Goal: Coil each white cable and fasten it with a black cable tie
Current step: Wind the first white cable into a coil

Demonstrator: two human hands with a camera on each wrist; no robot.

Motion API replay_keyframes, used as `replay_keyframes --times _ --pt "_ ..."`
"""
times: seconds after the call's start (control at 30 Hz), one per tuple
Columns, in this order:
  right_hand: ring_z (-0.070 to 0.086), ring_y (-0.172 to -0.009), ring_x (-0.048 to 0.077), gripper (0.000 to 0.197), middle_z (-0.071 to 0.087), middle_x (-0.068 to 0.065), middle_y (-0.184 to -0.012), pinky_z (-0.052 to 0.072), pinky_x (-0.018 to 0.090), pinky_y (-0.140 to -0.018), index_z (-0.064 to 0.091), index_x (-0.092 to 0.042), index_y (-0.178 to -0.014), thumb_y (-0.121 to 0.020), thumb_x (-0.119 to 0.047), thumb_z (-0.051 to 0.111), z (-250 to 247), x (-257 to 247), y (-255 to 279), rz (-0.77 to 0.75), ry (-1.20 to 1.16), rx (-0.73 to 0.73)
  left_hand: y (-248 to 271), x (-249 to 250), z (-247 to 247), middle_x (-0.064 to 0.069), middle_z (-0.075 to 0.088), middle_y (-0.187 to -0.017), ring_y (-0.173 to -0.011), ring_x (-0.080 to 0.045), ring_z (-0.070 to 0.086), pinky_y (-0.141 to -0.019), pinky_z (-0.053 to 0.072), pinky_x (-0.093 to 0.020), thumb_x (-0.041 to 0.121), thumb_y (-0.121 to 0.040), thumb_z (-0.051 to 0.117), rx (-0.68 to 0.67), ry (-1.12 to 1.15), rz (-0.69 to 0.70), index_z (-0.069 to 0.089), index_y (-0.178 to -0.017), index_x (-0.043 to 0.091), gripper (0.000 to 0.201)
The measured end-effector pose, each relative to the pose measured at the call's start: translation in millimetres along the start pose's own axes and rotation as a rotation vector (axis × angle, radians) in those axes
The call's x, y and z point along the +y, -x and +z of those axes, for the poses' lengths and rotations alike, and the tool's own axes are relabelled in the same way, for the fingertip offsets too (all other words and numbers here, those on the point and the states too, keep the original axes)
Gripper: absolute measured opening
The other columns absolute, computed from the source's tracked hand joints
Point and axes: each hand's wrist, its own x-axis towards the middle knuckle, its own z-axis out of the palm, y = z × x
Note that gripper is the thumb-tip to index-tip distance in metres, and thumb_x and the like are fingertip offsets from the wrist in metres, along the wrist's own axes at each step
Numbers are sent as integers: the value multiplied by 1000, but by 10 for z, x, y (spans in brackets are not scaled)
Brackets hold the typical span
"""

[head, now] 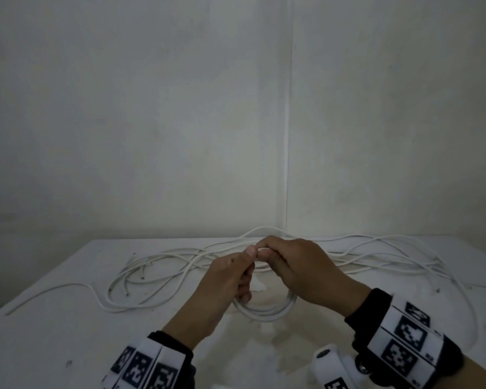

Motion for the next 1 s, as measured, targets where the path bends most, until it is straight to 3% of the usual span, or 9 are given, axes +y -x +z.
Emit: replay_keyframes --times 0.07,0.13,0.27,0.37,0.53,0.67,0.83,0.93,1.0 --pt "48 -58 8 33 50 -12 -59 40 31 -64 54 -29 -80 -98 -44 30 -10 33 13 57 -125 2 6 -28 19 8 30 -45 -37 -7 27 -41 33 -19 33 -92 48 45 70 -1 42 -60 13 39" --pt "46 -54 7 31 50 -12 -55 38 29 -62 46 -34 -69 -98 -32 34 -16 53 20 83 -216 34 13 -36 38 9 28 -43 -35 -6 26 -39 33 -18 34 -92 46 73 138 10 43 -60 12 39" --pt "46 -53 12 30 45 -13 -53 38 30 -57 47 -26 -76 -94 -42 29 18 59 31 74 -182 95 38 -41 82 9 28 -42 -35 -6 28 -42 35 -19 34 -93 45 62 176 16 44 -60 12 39" --pt "49 -59 19 42 45 -12 -57 33 28 -56 53 -16 -87 -86 -44 22 62 94 53 53 -101 97 28 -25 46 7 28 -44 -37 -8 29 -47 39 -22 34 -94 43 -22 126 -15 45 -61 12 39" --pt "53 -65 24 69 51 -5 -68 32 32 -59 54 -15 -94 -79 -60 5 91 96 77 10 -2 92 -13 85 -82 -3 43 -46 -41 -16 45 -59 48 -32 29 -97 37 -156 21 -106 54 -56 8 48" --pt "53 -58 26 82 48 -7 -63 34 32 -55 56 -13 -91 -79 -71 -2 76 84 35 -31 12 121 -3 139 -16 4 27 -43 -36 -10 27 -44 35 -22 32 -95 42 -101 23 -105 47 -54 11 46" --pt "51 -61 21 60 50 -6 -65 39 36 -61 55 -18 -90 -84 -60 13 62 64 34 -34 -97 110 22 103 81 9 25 -39 -34 -7 20 -36 22 -18 30 -94 45 17 52 -58 40 -56 12 42" --pt "55 -75 17 49 58 -4 -80 45 35 -71 58 -17 -98 -91 -50 22 7 87 70 -4 -152 96 20 95 43 8 27 -39 -34 -7 21 -35 21 -18 29 -93 47 72 77 -45 41 -55 12 42" --pt "52 -76 14 40 56 -1 -85 43 32 -67 62 -15 -102 -93 -39 32 -63 119 77 -59 -57 156 12 93 -2 8 26 -39 -33 -7 20 -34 21 -17 28 -93 47 112 91 -36 40 -54 12 43"
